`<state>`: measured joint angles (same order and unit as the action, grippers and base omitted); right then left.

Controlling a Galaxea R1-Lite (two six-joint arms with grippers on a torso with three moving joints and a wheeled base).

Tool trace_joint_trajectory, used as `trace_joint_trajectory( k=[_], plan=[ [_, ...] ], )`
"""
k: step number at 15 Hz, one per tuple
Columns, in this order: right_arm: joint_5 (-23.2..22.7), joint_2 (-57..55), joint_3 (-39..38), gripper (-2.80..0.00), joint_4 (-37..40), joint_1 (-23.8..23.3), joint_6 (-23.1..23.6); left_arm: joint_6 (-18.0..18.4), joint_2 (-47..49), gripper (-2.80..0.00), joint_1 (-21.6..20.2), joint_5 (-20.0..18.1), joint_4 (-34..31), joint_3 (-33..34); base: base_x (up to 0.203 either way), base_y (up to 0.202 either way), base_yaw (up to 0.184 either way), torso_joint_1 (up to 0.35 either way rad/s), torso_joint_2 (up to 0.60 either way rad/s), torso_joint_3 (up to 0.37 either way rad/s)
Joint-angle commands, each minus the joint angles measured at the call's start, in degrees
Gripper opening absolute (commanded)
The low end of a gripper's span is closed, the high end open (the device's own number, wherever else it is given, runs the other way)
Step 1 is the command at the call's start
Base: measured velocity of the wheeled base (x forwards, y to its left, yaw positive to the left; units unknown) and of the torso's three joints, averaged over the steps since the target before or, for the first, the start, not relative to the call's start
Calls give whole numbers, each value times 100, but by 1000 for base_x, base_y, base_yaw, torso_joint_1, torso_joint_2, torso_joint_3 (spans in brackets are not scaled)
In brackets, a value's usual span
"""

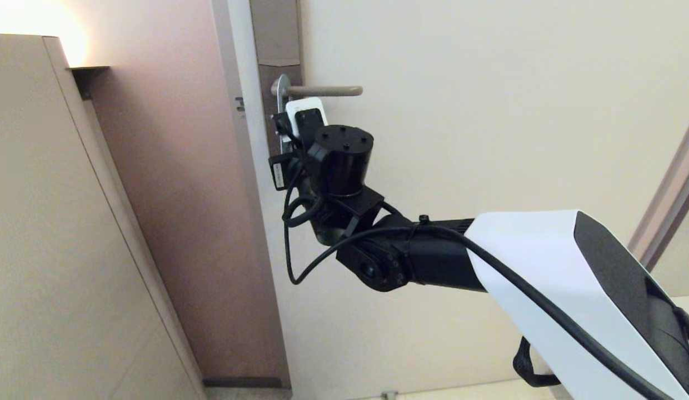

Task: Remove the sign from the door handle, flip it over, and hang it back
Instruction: Hang the sign back with the other side facing out

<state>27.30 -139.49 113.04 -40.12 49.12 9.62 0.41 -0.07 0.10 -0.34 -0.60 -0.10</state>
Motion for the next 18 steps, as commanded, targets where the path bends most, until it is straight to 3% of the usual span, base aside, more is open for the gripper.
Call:
trace_joint_trajectory(
  k=[1, 9, 18],
  plan=[
    [4, 138, -52, -280, -39, 32, 10, 2, 7, -280, -1, -2, -1, 1, 0, 0, 0, 0, 0, 0],
    [-181, 405, -195, -280, -31, 317, -56, 2, 7, -280, -1, -2, -1, 1, 0, 0, 0, 0, 0, 0],
    [-277, -35, -10, -280, -84, 406, -100, 2, 7, -280, -1, -2, -1, 1, 0, 0, 0, 0, 0, 0]
  ],
)
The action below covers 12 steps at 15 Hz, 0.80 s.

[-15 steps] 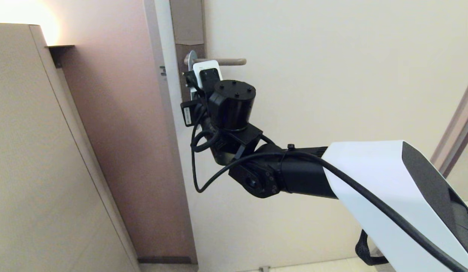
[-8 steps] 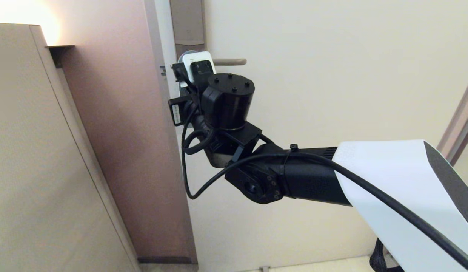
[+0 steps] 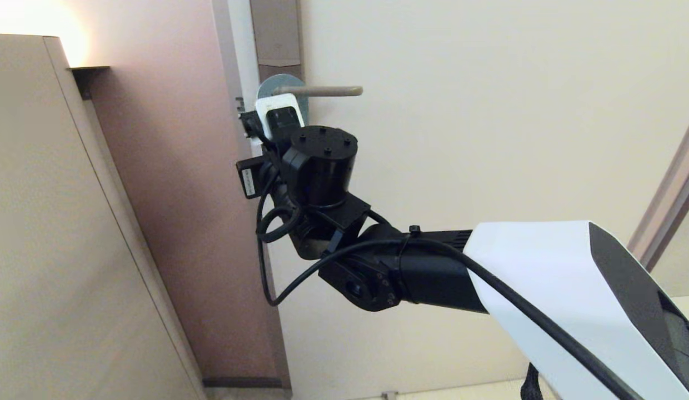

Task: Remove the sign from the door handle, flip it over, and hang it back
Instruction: Hang the sign back with the other side facing out

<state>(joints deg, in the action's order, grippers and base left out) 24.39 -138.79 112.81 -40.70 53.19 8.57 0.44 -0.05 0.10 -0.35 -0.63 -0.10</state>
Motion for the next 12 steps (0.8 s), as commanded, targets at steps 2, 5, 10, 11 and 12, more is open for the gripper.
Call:
trace_joint_trajectory(
  k=[2, 5, 10, 11, 12],
  plan=[
    [-40, -215, 13, -280, -194, -29, 13, 0, 5, -280, -1, 0, 1, 1, 0, 0, 0, 0, 0, 0],
    [-40, -319, 13, -280, -384, -180, 14, 0, 5, -280, -1, 0, 1, -7, 0, 0, 0, 0, 0, 0],
    [-49, -421, 13, -280, -791, -423, 22, 0, 5, -280, -1, 0, 1, 1, 0, 0, 0, 0, 0, 0],
    [-49, -421, 13, -280, -825, -432, 22, 0, 5, -280, -1, 0, 1, 1, 0, 0, 0, 0, 0, 0],
    [-49, -412, 13, -280, -863, -432, 22, 0, 5, -280, -1, 0, 1, 1, 0, 0, 0, 0, 0, 0]
  ],
)
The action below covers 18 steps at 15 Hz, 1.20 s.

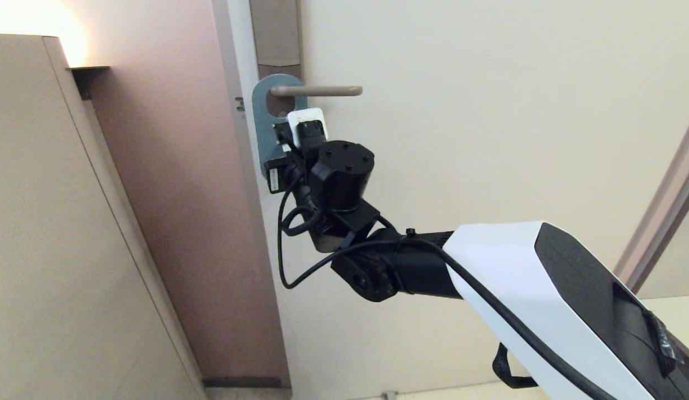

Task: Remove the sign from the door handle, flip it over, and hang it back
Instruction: Hang the sign back with the other side facing out

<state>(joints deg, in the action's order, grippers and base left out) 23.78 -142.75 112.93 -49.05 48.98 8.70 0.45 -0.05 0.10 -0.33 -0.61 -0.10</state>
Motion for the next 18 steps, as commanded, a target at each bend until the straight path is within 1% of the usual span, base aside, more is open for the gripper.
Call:
trace_joint_trajectory(
  k=[1, 7, 11, 15, 18],
  plan=[
    [3, -6, 1, -280, -43, -11, 8, -1, 5, -280, -1, -2, -1, 1, 0, 0, 0, 0, 0, 0],
    [3, 249, -42, -280, -55, 67, 8, -1, 5, -280, -1, -2, -1, 1, 0, 0, 0, 0, 0, 0],
    [-108, 301, -61, -280, -52, 320, -15, -1, 5, -280, -1, -2, -1, -7, 0, 0, 0, 0, 0, 0],
    [-119, 37, -22, -280, -63, 453, -96, -1, 5, -280, -1, -2, -1, -7, 0, 0, 0, 0, 0, 0],
    [-120, -199, -8, -280, -313, 390, -74, -1, 5, -280, -1, -2, -1, 1, 0, 0, 0, 0, 0, 0]
  ],
)
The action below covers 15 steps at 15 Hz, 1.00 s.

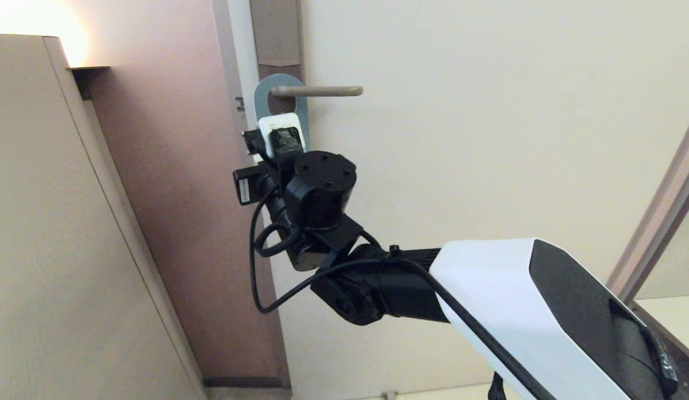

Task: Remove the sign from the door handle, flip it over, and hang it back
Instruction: Hang the sign back with the other side facing out

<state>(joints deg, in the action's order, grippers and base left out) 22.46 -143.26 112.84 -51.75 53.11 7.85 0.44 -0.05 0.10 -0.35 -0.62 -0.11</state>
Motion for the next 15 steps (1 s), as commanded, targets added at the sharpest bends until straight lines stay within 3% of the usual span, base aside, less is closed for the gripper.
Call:
trace_joint_trajectory(
  k=[1, 8, 15],
  plan=[
    [13, -202, 2, -280, -87, -89, 14, 0, 5, -280, -1, 0, 1, 2, 0, 0, 0, 0, 0, 0],
    [-31, -272, 2, -280, -129, -421, -3, 0, 5, -280, -1, 0, 1, 2, 0, 0, 0, 0, 0, 0],
    [-31, -204, 2, -280, -221, -442, 14, 0, 5, -280, -1, 0, 1, 2, 0, 0, 0, 0, 0, 0]
  ],
)
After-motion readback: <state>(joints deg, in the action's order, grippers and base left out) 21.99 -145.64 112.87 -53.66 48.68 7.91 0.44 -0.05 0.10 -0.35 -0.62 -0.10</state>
